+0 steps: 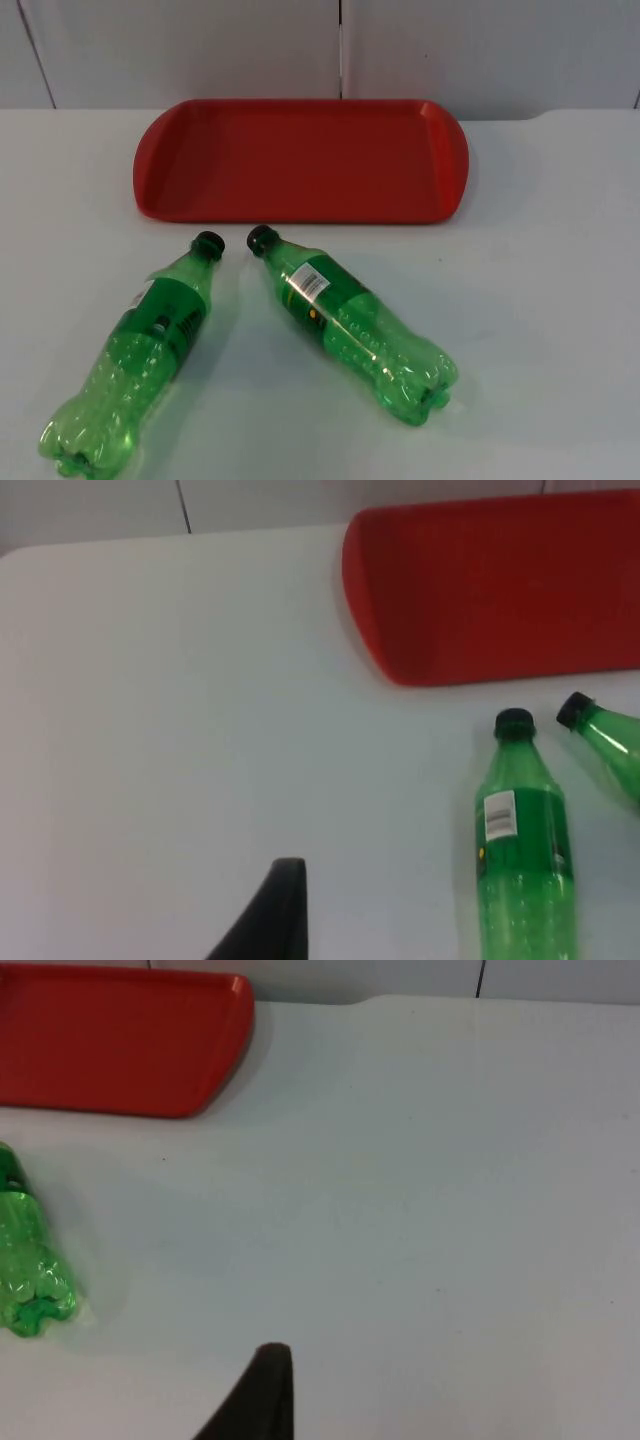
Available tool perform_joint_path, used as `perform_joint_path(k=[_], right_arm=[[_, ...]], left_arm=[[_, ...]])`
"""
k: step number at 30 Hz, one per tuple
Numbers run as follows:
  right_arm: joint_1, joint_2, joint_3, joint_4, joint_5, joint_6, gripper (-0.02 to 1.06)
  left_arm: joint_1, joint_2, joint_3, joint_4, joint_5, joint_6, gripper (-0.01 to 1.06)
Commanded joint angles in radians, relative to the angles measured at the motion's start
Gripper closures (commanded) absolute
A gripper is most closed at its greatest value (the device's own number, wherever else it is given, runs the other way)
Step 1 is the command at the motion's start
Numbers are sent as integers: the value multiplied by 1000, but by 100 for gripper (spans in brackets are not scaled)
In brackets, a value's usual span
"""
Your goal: Place the bottle upright on the tray.
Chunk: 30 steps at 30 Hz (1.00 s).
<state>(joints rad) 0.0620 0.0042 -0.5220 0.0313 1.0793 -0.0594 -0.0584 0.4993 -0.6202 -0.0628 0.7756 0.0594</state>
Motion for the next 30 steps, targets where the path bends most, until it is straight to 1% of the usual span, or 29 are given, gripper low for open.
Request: perform_joint_path(k=[1,3,5,8,10,15,16,18,21,22,23,24,27,28,30], right_arm=[[-6,-4,5,-3,0,-2,-1],[-6,-4,5,-3,0,-2,-1],[-6,-4,5,-3,0,-2,-1],[-6,-4,5,-3,0,-2,-1],[-6,-4,5,-3,0,-2,-1],[-6,-4,5,-3,0,-2,-1],[-6,-4,5,-3,0,-2,-1],[-6,-4,5,-3,0,-2,-1],[-6,-4,5,-3,0,-2,-1],[-6,-4,5,-3,0,-2,-1],[-6,-4,5,-3,0,-2,-1],[-6,-4,5,-3,0,-2,-1],[-6,-4,5,-3,0,-2,-1],[-6,-4,5,-3,0,-2,-1],[-6,-4,5,-3,0,-2,-1]], left_arm=[[2,58,-22,-11,-51,28,0],[2,119,-36,-21,-73,47,0],[2,144,-43,-29,-88,49,0],[2,241,-67,-33,-117,49,0],[2,270,-80,-33,-117,60,0],[2,455,-162,-33,-117,94,0],[2,455,-162,-33,-117,94,0],[2,523,-196,-36,-117,96,0],[2,625,-251,-80,-115,147,0],[2,625,-251,-80,-115,147,0],[2,679,-282,-112,-115,194,0],[2,715,-303,-131,-115,216,0],[2,762,-334,-144,-110,233,0],[0,813,-371,-147,-96,248,0],[0,864,-405,-157,-75,260,0]])
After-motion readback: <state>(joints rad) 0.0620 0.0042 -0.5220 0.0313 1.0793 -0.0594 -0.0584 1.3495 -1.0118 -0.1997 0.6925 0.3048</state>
